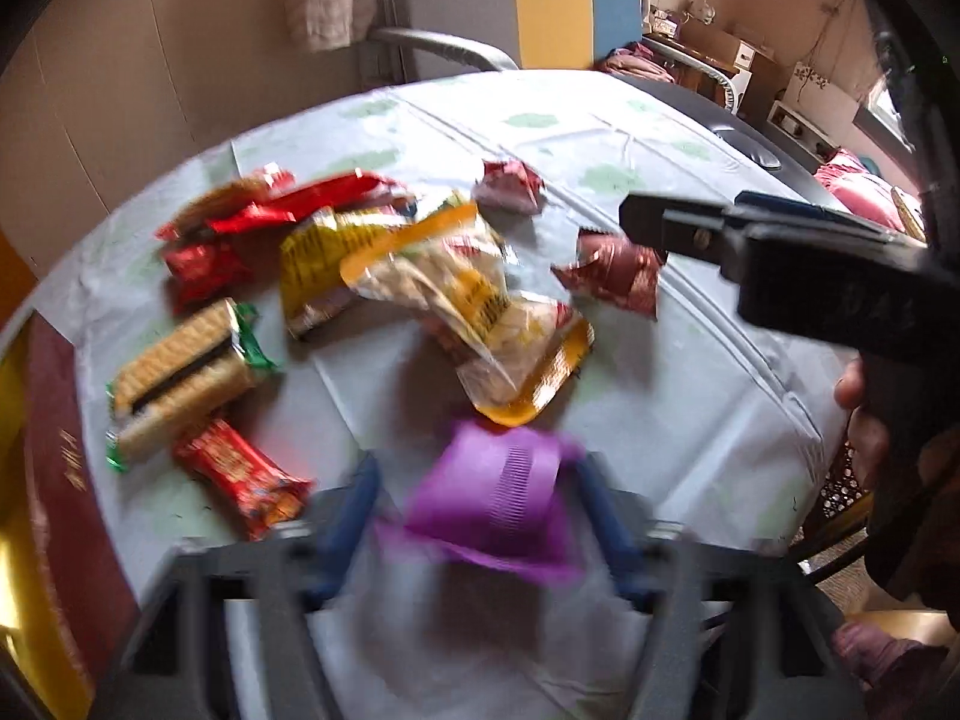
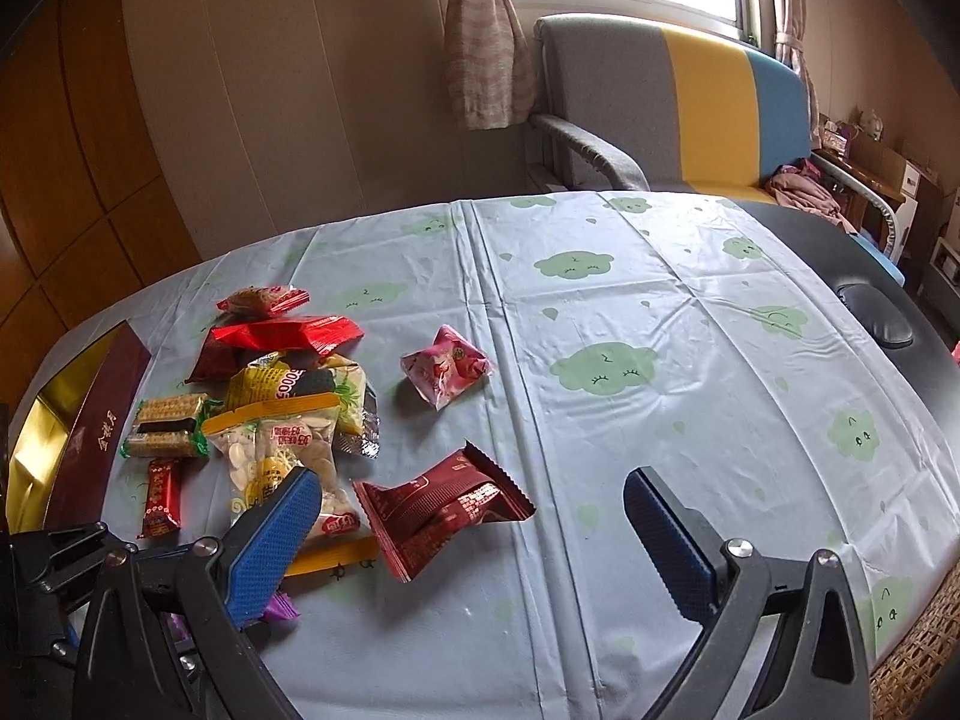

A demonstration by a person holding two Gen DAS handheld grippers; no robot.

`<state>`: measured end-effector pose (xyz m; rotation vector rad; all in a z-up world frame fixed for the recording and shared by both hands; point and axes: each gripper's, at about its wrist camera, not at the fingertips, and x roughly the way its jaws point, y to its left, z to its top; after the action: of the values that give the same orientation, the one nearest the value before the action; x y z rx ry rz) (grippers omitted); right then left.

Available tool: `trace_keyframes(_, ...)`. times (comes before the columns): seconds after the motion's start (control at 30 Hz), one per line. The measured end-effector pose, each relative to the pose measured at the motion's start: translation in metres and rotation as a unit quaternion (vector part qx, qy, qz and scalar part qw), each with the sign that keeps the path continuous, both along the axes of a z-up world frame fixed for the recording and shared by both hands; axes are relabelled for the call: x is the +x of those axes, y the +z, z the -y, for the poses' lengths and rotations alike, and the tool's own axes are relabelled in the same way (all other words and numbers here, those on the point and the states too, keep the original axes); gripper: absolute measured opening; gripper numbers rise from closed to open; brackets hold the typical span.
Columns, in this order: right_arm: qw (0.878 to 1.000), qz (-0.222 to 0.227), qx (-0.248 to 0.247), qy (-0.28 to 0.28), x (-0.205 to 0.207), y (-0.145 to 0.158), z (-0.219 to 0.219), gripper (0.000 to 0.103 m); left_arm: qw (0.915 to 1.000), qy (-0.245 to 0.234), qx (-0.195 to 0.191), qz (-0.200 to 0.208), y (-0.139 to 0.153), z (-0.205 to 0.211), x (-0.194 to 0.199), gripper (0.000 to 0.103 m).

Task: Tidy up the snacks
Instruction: 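Grasp the purple pouch with the left gripper while the right grasps the cracker bag, then carry the purple pouch into the tin box and open the left gripper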

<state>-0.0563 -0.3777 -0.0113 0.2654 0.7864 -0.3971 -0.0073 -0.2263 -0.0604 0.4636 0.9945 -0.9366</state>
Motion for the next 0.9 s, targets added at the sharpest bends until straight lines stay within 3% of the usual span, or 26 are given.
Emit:
trace_keyframes(0.23, 0.998, 0.006, 0.019, 0.063, 0.016, 0.007, -0.02, 0.089, 0.9986, 0.023, -0.046, -0.012, 0.004, -0.031, -0.005, 0.051)
trace_keyframes(0.37, 0.992, -0.002, 0.034, 0.124, 0.037, 0.003, -0.044, 0.084, 0.9955, 0.063, -0.07, 0.001, 0.018, -0.059, -0.006, 0.051)
trace_keyframes(0.53, 0.987, -0.03, 0.035, 0.156, 0.062, -0.013, -0.066, 0.084, 0.9861, 0.125, -0.108, 0.02, 0.043, -0.093, 0.002, 0.051)
trace_keyframes(0.63, 0.988, -0.046, 0.037, 0.146, 0.075, -0.023, -0.067, 0.083, 0.9784, 0.164, -0.121, 0.033, 0.058, -0.115, 0.013, 0.051)
trace_keyframes(0.67, 0.988, -0.053, 0.037, 0.143, 0.078, -0.027, -0.067, 0.075, 0.9754, 0.178, -0.124, 0.04, 0.063, -0.122, 0.017, 0.051)
trace_keyframes(0.73, 0.988, -0.064, 0.032, 0.137, 0.08, -0.033, -0.067, 0.047, 0.9674, 0.212, -0.128, 0.052, 0.071, -0.141, 0.024, 0.051)
trace_keyframes(0.9, 0.985, -0.068, 0.009, 0.156, 0.08, -0.038, -0.073, 0.042, 0.9374, 0.327, -0.109, 0.052, 0.074, -0.191, 0.067, 0.051)
